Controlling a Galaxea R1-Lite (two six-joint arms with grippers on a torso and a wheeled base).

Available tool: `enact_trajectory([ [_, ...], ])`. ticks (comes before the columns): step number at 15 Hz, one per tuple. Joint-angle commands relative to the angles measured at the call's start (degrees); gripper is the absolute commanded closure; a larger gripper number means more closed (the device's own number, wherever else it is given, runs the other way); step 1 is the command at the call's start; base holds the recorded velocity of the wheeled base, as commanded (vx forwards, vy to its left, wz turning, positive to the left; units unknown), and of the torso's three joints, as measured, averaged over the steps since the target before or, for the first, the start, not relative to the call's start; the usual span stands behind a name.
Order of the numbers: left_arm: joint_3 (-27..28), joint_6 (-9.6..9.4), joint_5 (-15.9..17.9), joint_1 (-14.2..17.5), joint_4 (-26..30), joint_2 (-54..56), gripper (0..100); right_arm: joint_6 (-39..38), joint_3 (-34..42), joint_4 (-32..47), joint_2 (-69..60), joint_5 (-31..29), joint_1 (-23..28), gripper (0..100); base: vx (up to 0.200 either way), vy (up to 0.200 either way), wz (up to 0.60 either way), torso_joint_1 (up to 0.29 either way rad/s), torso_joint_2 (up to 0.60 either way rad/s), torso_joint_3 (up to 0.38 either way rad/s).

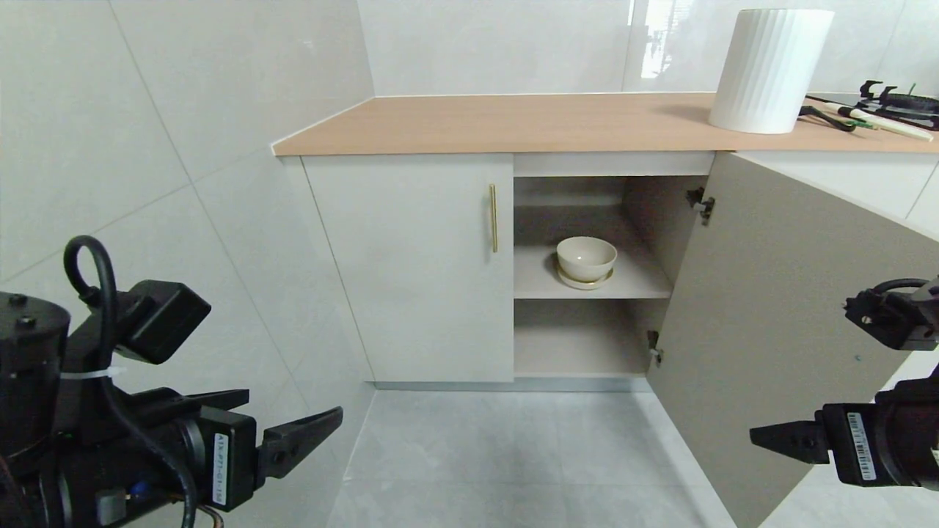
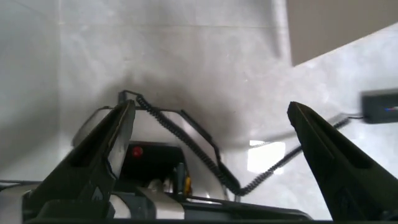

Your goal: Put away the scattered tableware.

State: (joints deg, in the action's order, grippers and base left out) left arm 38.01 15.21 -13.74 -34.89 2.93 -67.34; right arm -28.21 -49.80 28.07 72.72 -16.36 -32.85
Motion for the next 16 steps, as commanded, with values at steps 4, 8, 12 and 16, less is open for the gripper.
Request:
enact_trajectory([
  [4,0.0,-0.01,0.0,0.0,0.0,-0.2,0,3.1,-0.1,3.8,0.1,-0.2,3.1,0,0.000,-0.200,0.00,0.004,0.00,0.000],
  [8,0.0,-0.01,0.0,0.0,0.0,-0.2,0,3.7,-2.1,7.4,0.5,-0.2,6.1,0,0.000,-0.200,0.00,0.005,0.00,0.002],
  [12,-0.2,0.08,0.0,0.0,0.0,-0.1,0,6.9,-3.5,7.6,0.8,-0.2,14.7,0,0.000,-0.150,0.00,0.003,0.00,0.001],
  [16,-0.5,-0.01,0.1,0.0,-0.1,0.0,0,9.0,-5.1,4.6,2.7,-0.2,24.9,0,0.000,0.000,0.00,0.000,0.00,0.000],
])
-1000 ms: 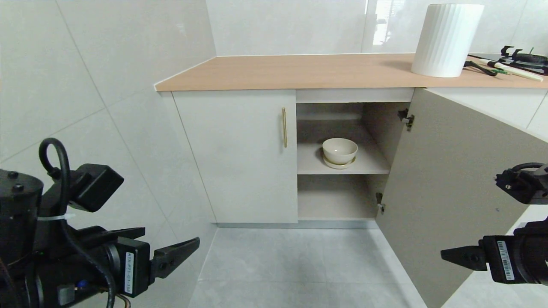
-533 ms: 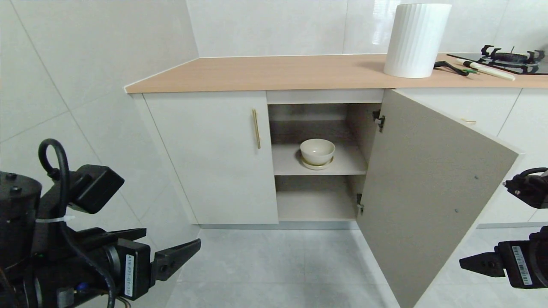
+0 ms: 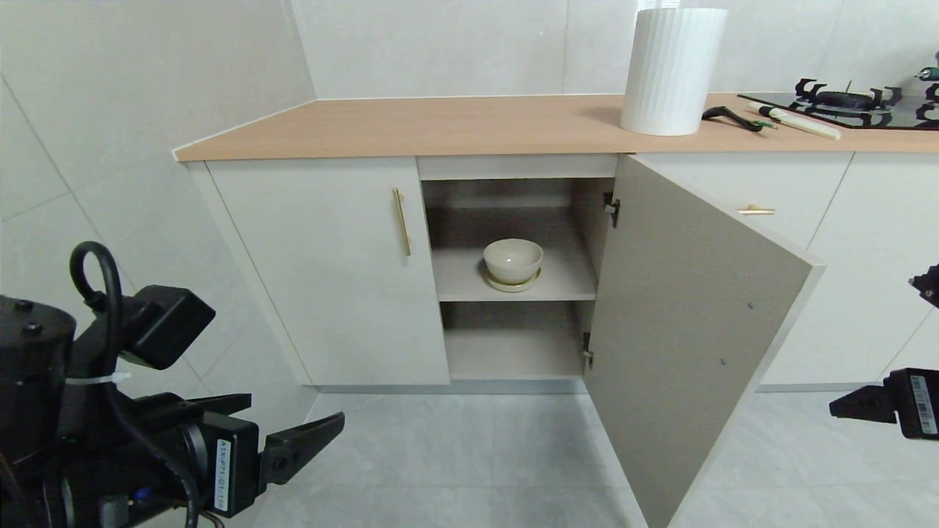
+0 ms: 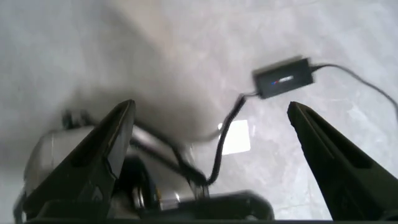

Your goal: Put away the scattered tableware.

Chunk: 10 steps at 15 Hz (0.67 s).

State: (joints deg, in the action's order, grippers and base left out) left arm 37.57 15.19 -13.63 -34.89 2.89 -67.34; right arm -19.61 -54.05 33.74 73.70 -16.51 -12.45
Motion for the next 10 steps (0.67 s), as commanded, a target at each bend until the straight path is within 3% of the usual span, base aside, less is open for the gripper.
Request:
enact_trajectory([
  [1,0.0,0.02,0.0,0.0,-0.1,0.0,0,0.1,-1.0,-4.6,3.2,0.2,6.5,0,0.000,0.000,0.00,0.000,0.00,0.000],
  [3,0.0,0.02,0.0,0.0,-0.1,0.0,0,-1.7,-0.2,-11.5,7.8,0.2,9.0,0,0.000,0.000,0.00,0.000,0.00,0.000],
  [5,0.0,0.10,0.0,0.0,-0.1,0.0,0,-6.6,0.0,-16.8,12.0,0.3,9.1,0,0.000,0.000,0.00,0.000,0.00,0.000],
  [10,0.0,0.10,0.0,0.0,-0.2,0.0,0,-8.5,3.2,-27.1,16.6,0.3,7.9,0,0.000,0.000,0.00,0.000,0.00,0.000],
])
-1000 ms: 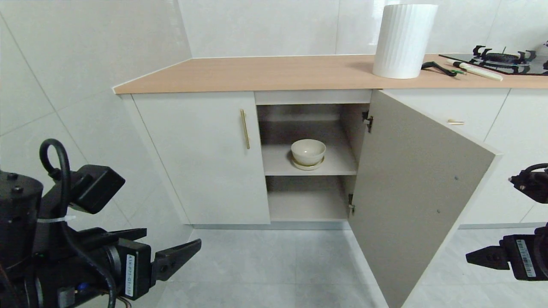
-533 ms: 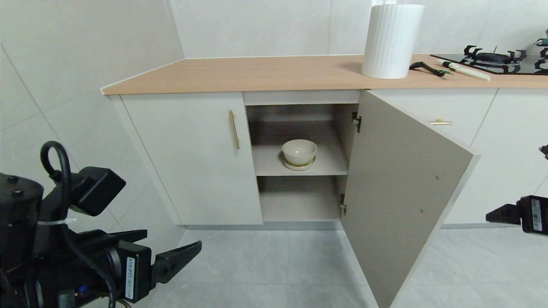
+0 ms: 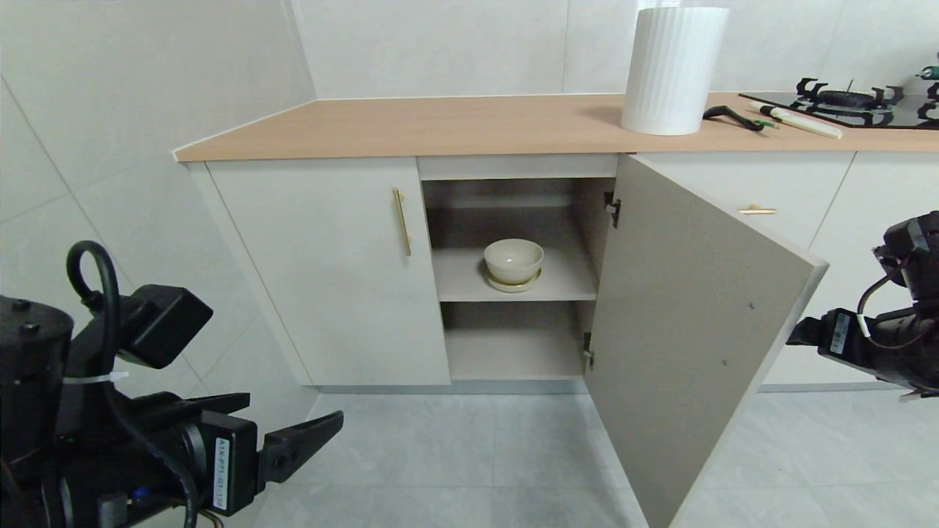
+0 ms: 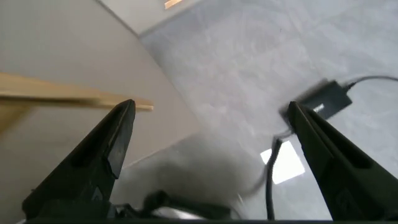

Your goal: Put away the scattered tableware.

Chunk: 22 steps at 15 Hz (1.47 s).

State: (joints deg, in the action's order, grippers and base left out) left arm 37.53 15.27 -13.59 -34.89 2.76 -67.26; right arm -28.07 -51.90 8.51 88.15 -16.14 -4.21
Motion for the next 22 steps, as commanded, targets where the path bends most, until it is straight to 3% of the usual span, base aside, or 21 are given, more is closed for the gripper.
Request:
enact_trajectory([
  [1,0.1,0.02,0.0,0.0,0.0,-0.1,0,-0.1,1.1,-2.8,2.6,0.1,-0.5,0,0.000,0.000,0.00,0.000,0.00,0.000],
  [9,0.3,0.02,0.0,0.0,-0.1,-0.1,0,-2.2,0.8,-6.1,6.3,1.6,-10.4,0,0.000,0.000,0.00,0.000,0.00,0.000],
  [12,0.3,0.02,-0.1,0.1,-0.1,-0.1,0,-1.4,-0.5,-14.8,11.4,7.8,-16.1,0,0.000,0.000,0.00,0.000,0.00,0.000],
  [16,0.4,0.02,-0.1,0.1,-0.1,-0.2,0,0.3,-5.7,-16.6,18.4,8.5,-20.5,0,0.000,0.000,0.00,0.000,0.00,0.000],
  [19,0.5,0.11,-0.1,0.2,-0.2,0.0,0,0.3,-13.8,-16.9,24.4,11.7,-22.7,0,0.000,0.000,0.00,0.000,0.00,0.000],
  [22,0.7,0.02,-0.1,0.2,-0.1,-0.1,0,0.2,-15.4,-19.6,27.0,11.8,-23.8,0,0.000,0.000,0.00,0.000,0.00,0.000],
])
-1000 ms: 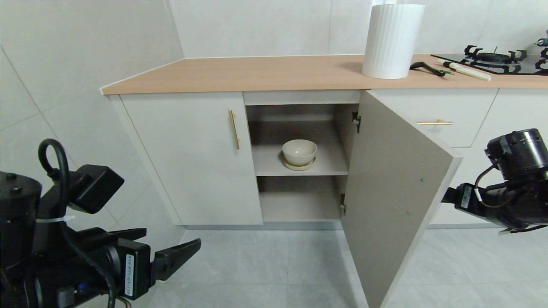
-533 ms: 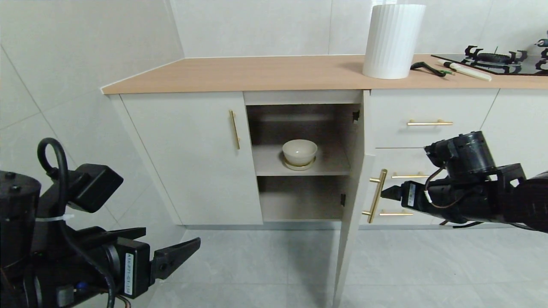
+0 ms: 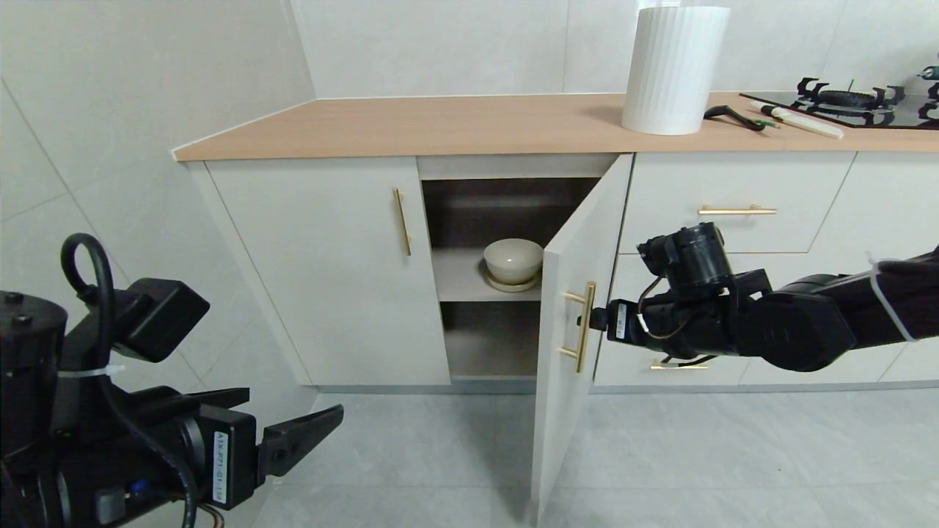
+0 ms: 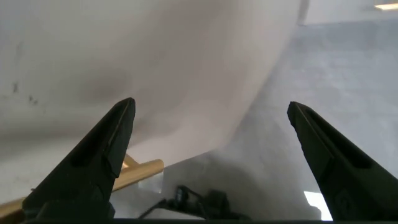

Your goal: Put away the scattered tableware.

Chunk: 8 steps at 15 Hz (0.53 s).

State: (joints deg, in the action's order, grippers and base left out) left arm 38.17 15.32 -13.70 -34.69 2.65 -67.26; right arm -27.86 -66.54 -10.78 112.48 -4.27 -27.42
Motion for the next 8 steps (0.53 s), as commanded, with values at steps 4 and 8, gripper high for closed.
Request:
enact_trajectory([
  [4,-0.1,-0.03,0.1,0.0,0.1,-0.5,0,-0.3,-0.4,-5.1,5.1,-0.4,-1.2,0,0.000,0.000,0.00,0.000,0.00,0.000],
  [8,-0.2,-0.03,0.0,0.0,0.3,-0.7,0,-0.5,-0.5,-5.6,5.1,-0.5,-1.2,0,0.000,0.000,0.00,0.000,0.00,0.000],
])
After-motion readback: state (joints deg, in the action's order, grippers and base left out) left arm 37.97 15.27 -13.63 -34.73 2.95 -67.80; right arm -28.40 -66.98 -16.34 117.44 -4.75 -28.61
